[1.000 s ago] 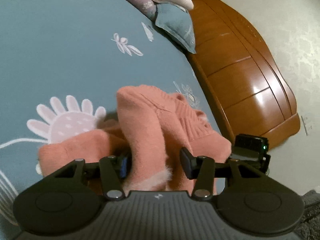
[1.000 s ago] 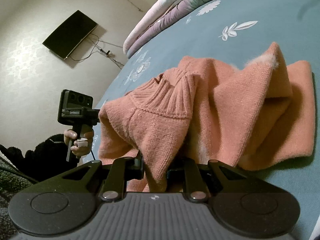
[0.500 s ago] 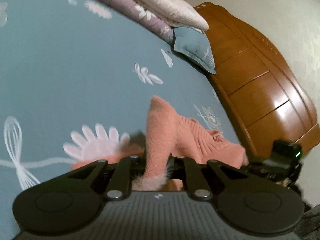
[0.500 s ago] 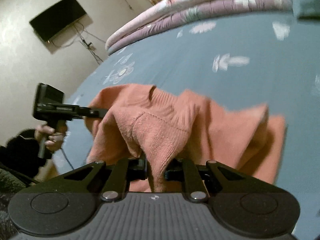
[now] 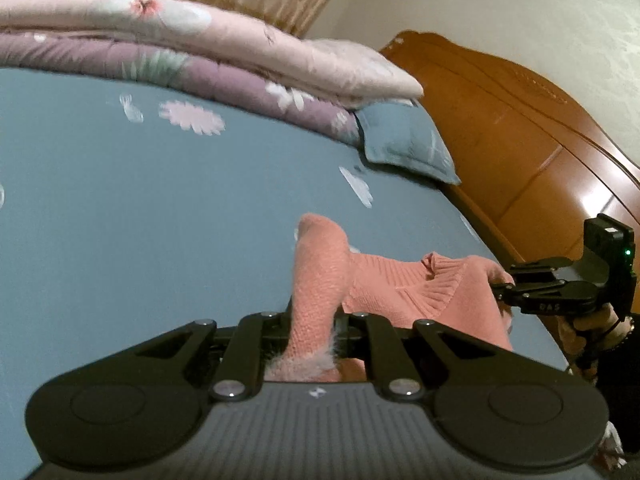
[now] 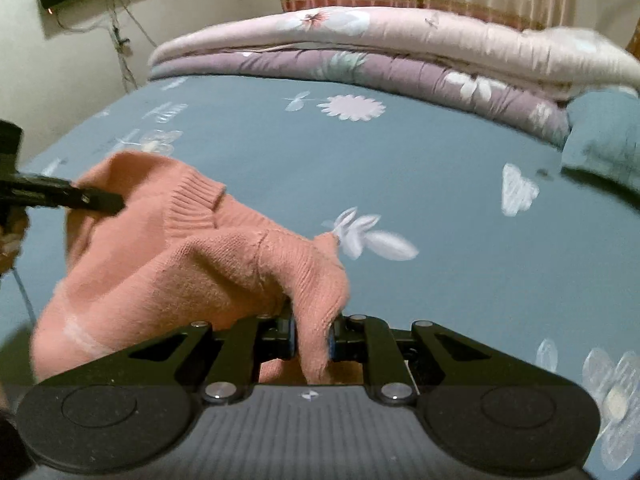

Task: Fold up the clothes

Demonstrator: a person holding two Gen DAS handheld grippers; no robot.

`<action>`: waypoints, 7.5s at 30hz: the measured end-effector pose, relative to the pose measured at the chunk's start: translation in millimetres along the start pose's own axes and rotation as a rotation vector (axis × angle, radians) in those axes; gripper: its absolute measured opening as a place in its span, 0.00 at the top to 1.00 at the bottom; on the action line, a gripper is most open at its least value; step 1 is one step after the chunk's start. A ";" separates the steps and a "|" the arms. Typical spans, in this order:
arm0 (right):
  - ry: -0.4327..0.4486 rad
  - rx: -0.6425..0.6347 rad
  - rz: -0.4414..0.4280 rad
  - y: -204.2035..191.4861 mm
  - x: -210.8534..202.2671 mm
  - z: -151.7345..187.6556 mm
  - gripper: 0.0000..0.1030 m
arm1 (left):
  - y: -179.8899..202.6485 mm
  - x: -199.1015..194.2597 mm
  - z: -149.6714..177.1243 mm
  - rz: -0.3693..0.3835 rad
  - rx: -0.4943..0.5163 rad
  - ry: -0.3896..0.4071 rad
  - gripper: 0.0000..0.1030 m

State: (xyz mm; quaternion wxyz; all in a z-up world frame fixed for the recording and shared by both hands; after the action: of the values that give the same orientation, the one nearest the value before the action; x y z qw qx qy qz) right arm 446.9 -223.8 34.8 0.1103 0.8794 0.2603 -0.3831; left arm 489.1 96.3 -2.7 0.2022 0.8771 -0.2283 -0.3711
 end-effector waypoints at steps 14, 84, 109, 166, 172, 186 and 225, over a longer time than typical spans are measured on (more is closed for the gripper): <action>-0.092 -0.018 0.228 74.6 105.4 -59.8 0.84 | -30.5 74.1 -54.3 -0.149 0.003 0.011 0.91; -0.152 0.412 0.303 -60.9 -23.1 181.6 0.27 | 50.1 10.1 118.7 -0.387 0.065 -0.150 0.35; -0.223 0.327 0.274 -75.4 3.4 210.3 0.00 | 36.4 35.0 148.5 -0.590 0.057 -0.164 0.28; -0.127 0.274 0.257 -104.5 -34.2 156.9 0.00 | -56.7 3.8 216.4 0.129 -0.758 0.009 0.86; -0.119 0.250 0.259 -110.6 -28.7 150.7 0.00 | -49.5 8.8 204.3 0.056 -0.718 -0.018 0.96; -0.085 0.220 0.278 -115.0 -34.7 140.2 0.00 | -91.8 -83.3 165.1 0.023 -0.684 0.054 0.91; -0.086 0.268 0.292 -113.6 -44.3 154.2 0.01 | -68.2 -51.7 163.3 0.015 -0.602 0.104 0.97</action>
State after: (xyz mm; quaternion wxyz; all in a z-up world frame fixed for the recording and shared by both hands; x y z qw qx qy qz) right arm 265.0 -205.5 -37.4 0.0576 0.8975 0.0718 -0.4313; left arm 352.7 150.1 -114.6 0.4673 0.7937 -0.1041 -0.3753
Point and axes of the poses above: each gripper's, at about its wrist camera, not at the fingertips, and x roughly the way its jaws point, y to its right, z to its underside, the point moved 4 cm from there along x, roughly the way its jaws point, and after that the axes turned 6 degrees about -x, right-handed, at the moved point
